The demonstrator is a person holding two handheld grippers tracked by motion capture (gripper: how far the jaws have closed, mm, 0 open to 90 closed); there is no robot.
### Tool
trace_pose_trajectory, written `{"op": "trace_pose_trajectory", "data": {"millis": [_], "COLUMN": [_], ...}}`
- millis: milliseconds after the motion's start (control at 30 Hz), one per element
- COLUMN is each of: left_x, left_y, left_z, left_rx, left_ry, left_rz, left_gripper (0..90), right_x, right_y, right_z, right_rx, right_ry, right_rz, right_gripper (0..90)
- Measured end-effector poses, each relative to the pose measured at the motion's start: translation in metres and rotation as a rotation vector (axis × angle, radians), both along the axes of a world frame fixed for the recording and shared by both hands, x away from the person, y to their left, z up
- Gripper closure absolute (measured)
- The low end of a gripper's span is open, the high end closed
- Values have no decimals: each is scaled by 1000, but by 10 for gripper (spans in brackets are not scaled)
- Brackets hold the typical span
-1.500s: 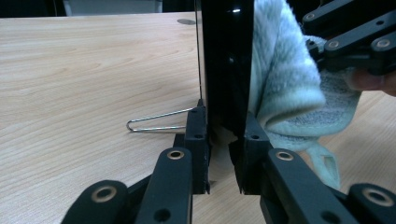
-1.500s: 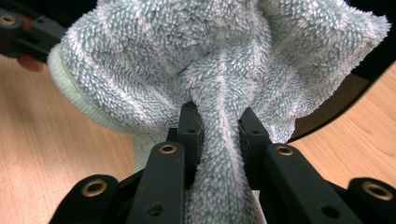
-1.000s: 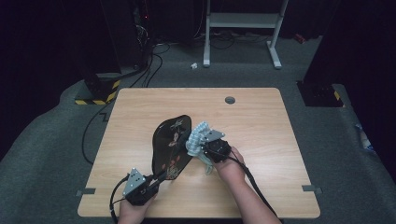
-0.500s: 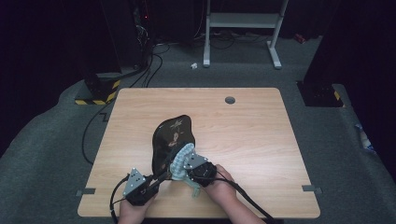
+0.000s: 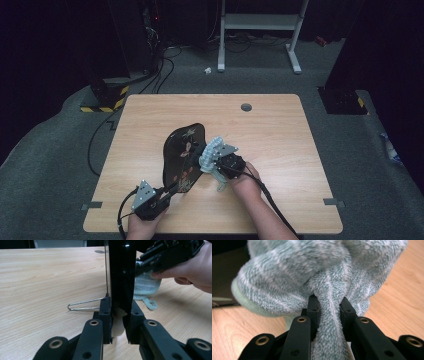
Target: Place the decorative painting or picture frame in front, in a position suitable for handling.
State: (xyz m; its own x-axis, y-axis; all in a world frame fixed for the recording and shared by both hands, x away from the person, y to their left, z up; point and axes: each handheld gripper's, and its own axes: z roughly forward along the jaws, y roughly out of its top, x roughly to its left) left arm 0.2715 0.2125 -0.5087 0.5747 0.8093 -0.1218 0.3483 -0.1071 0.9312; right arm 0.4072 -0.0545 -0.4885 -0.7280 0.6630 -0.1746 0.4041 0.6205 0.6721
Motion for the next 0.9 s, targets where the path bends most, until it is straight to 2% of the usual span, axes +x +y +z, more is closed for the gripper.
{"op": "trace_pose_trajectory", "data": {"millis": [133, 167, 200, 233, 267, 333, 367, 400, 467, 700, 800, 900], "left_x": [0, 0, 0, 0, 0, 0, 0, 0, 0, 0, 0, 0], "left_y": [0, 0, 0, 0, 0, 0, 0, 0, 0, 0, 0, 0], "left_z": [0, 0, 0, 0, 0, 0, 0, 0, 0, 0, 0, 0], "left_rx": [-1, -2, -2, -2, -2, -3, -5, -5, -7, -6, -7, -6], "left_ry": [0, 2, 2, 2, 2, 3, 3, 3, 5, 8, 7, 7], "left_rz": [1, 1, 1, 2, 2, 2, 4, 4, 5, 3, 2, 3], "left_gripper": [778, 778, 778, 778, 778, 779, 779, 779, 779, 779, 779, 779], "right_x": [-16, -26, -26, -37, -37, -50, -62, -62, -73, -72, -58, -37], "right_y": [9, 15, 15, 20, 20, 27, 33, 33, 39, 37, 30, 19], "right_z": [-5, -7, -7, -9, -9, -10, -12, -12, -13, -15, -15, -14], "right_rx": [-6, -16, -16, -11, -11, -14, -17, -17, -28, -34, -46, -35], "right_ry": [14, 16, 16, 24, 24, 25, 24, 24, 17, 21, 17, 22], "right_rz": [62, 100, 100, 138, 138, 179, 221, 221, 250, 249, 213, 144], "right_gripper": [748, 748, 748, 748, 748, 748, 748, 748, 748, 748, 747, 748]}}
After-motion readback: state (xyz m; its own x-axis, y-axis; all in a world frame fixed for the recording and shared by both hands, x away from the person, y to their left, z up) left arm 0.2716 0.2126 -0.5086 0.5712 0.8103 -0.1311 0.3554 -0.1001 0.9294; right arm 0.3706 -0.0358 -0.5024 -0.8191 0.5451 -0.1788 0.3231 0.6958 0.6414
